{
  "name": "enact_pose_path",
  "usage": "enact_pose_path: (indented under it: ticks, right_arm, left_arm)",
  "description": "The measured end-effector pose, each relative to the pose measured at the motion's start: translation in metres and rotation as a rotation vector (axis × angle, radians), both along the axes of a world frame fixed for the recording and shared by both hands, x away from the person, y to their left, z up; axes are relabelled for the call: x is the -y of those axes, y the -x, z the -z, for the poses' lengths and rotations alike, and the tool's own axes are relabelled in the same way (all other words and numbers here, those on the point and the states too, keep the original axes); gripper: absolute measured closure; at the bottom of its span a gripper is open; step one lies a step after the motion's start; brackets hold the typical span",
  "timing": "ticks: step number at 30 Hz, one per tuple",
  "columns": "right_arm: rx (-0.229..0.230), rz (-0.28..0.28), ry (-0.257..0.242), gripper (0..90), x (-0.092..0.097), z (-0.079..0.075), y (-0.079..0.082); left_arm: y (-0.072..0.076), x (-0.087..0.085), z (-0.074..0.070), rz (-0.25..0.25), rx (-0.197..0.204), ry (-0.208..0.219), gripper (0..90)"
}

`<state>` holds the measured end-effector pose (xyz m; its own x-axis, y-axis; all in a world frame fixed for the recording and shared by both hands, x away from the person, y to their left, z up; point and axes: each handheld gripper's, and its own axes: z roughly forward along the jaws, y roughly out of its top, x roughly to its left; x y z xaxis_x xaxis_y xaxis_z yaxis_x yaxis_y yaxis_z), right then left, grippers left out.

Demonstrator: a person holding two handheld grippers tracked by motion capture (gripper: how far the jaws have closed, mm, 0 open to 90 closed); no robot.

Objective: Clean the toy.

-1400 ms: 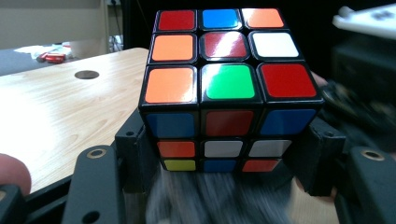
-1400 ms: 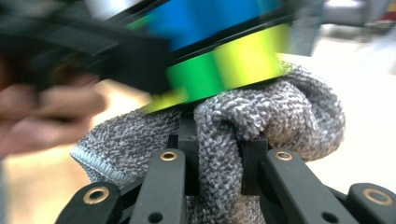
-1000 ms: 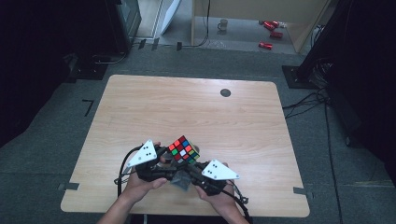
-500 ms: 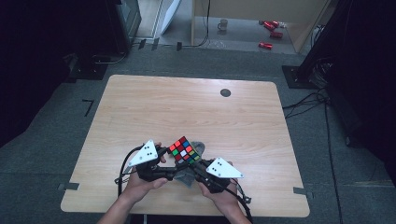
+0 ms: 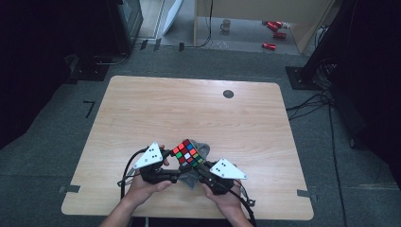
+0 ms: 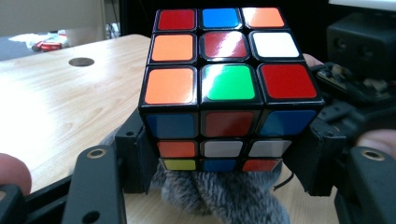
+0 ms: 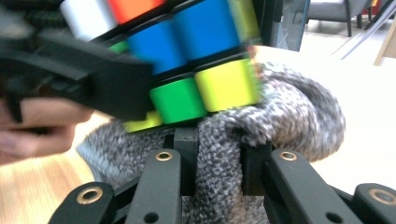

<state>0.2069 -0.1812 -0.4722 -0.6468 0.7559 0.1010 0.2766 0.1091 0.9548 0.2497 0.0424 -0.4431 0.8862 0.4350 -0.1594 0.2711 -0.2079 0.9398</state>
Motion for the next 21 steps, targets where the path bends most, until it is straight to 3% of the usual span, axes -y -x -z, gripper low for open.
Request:
enact_pose_path:
  ticks: [4,6,9,14,16,21]
  right_arm:
    - [0.017,-0.063,0.052,73.3,-0.017,0.006,0.008]
    - [0.019,-0.062,0.044,73.3,-0.014,0.004,0.006]
    - [0.021,0.006,0.045,70.9,0.000,0.001,-0.001]
    - [-0.036,0.109,0.082,46.8,0.022,-0.003,-0.014]
    - [-0.055,0.130,0.079,40.1,0.027,-0.006,-0.017]
    - [-0.065,0.158,0.098,34.2,0.035,-0.016,-0.019]
  left_arm:
    - [0.000,-0.002,-0.001,-0.012,0.012,-0.013,35.4]
    - [-0.001,-0.005,-0.003,-0.037,0.018,-0.018,35.4]
    - [-0.004,-0.008,-0.002,-0.063,0.009,-0.036,35.4]
    - [-0.008,-0.010,0.002,-0.100,-0.007,-0.059,35.4]
    - [-0.009,-0.011,0.003,-0.115,-0.005,-0.074,35.4]
    - [-0.013,-0.011,0.008,-0.152,-0.017,-0.114,35.4]
